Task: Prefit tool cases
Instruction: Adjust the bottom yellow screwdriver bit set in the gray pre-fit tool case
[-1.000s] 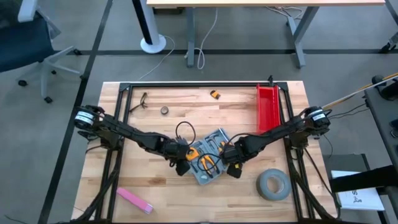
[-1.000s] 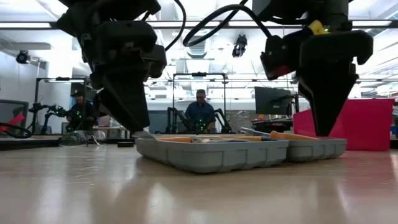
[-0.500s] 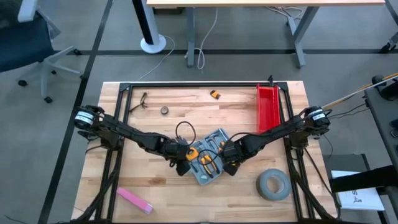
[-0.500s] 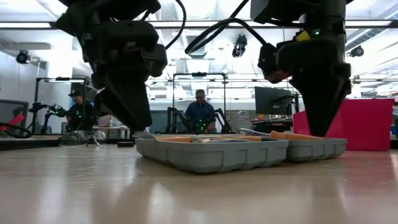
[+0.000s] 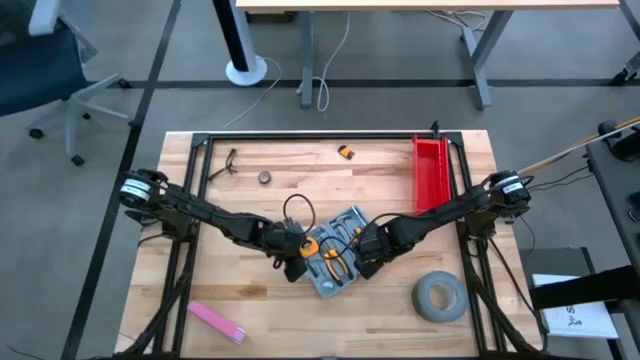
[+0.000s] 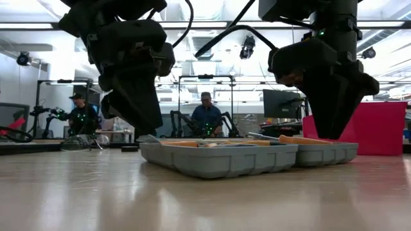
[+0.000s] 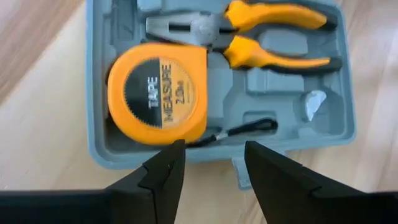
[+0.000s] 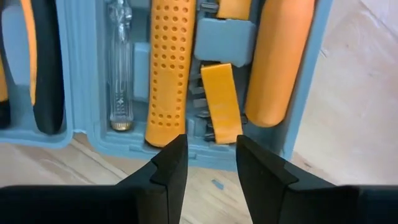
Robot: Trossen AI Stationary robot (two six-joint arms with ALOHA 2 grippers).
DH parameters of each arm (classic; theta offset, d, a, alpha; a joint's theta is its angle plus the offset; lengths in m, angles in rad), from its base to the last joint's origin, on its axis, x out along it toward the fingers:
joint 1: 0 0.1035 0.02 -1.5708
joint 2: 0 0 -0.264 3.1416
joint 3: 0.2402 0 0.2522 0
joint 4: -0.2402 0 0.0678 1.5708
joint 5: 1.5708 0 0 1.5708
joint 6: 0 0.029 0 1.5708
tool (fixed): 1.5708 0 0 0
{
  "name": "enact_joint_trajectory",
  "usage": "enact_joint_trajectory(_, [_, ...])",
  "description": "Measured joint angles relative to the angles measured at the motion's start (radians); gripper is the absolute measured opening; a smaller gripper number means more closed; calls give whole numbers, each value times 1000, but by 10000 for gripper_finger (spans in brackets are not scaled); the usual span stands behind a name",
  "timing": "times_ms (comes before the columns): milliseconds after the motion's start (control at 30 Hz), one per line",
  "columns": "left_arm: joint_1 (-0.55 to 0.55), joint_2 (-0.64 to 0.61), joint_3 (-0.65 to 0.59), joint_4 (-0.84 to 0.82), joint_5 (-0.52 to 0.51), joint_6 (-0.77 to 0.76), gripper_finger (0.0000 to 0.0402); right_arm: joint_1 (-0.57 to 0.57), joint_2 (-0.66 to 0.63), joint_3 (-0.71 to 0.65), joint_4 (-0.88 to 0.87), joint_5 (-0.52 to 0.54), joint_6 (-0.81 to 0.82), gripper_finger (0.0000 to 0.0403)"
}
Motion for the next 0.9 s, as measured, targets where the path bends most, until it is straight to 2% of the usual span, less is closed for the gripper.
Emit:
enact_joint_trajectory(433, [0, 0, 0, 64, -10, 39, 167, -1, 5, -28, 5, 0, 80, 120])
enact_joint_trajectory(900, [2, 0, 0, 93, -44, 36, 176, -33, 131, -23, 47, -34, -24, 130])
